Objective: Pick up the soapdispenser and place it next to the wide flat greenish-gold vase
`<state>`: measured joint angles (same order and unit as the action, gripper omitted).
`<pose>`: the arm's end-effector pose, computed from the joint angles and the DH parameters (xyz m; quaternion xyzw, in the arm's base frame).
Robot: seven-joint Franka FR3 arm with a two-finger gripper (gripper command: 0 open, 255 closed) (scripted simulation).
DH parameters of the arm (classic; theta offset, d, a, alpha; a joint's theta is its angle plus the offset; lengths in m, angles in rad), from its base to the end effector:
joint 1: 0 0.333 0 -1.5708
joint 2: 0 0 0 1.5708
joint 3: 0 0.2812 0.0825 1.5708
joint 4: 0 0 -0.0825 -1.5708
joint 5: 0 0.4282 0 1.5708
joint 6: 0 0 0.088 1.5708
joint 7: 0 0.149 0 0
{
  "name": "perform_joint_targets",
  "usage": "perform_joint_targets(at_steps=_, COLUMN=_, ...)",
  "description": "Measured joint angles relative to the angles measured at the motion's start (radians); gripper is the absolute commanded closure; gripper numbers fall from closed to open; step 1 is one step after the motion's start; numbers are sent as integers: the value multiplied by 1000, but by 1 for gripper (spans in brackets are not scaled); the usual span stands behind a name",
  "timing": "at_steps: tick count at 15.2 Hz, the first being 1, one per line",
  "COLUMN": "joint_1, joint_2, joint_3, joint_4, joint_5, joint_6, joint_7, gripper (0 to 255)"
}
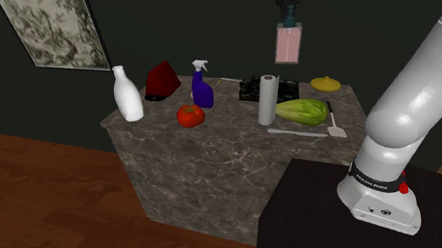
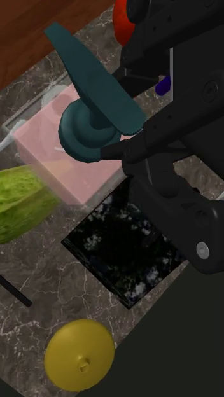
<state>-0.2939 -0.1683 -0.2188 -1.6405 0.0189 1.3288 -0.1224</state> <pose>0.4501 -0.2585 0.5862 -0.9788 0.1890 0.0614 0.0490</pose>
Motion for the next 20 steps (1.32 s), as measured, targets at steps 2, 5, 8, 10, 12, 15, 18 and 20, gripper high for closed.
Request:
perform_joint_targets(at_steps=2, joint_1=-20, joint_2=-17, joint_3=-27, joint_4=-19, joint_5=-16, joint_6=2, joint_7=-48, gripper=255)
perform_joint_targets(at_steps=5, joint_1=-48, joint_2=-20, joint_3=-68, joint_4=-23, joint_5=-34, joint_6=2, joint_7=-118, gripper=255)
perform_joint_targets(at_steps=8, joint_1=-77, joint_2=-14, joint_3=-113, joint_4=-8, joint_5=-52, joint_6=-8, joint_7=-195, gripper=255)
perform_joint_targets(at_steps=10, joint_1=-101, joint_2=-12, joint_3=-148, joint_4=1, joint_5=-67, joint_6=-14, joint_7=-255, gripper=255)
perform_joint_targets(at_steps=12, joint_1=-118, joint_2=1, joint_3=-177, joint_4=11, joint_5=-74, joint_6=-11, joint_7=-303, gripper=255)
perform_joint_targets(at_steps=15, joint_1=-149, joint_2=25, joint_3=-224, joint_4=40, joint_5=-84, joint_6=-15, joint_7=-384, gripper=255)
perform_joint_targets(at_steps=18, joint_1=-184, joint_2=64, joint_3=-278, joint_4=80, joint_5=-86, joint_6=-17, joint_7=-476, gripper=255)
perform_joint_targets(at_steps=20, joint_1=-210, joint_2=99, joint_3=-314, joint_4=116, joint_5=-82, joint_6=-19, joint_7=-539, gripper=255)
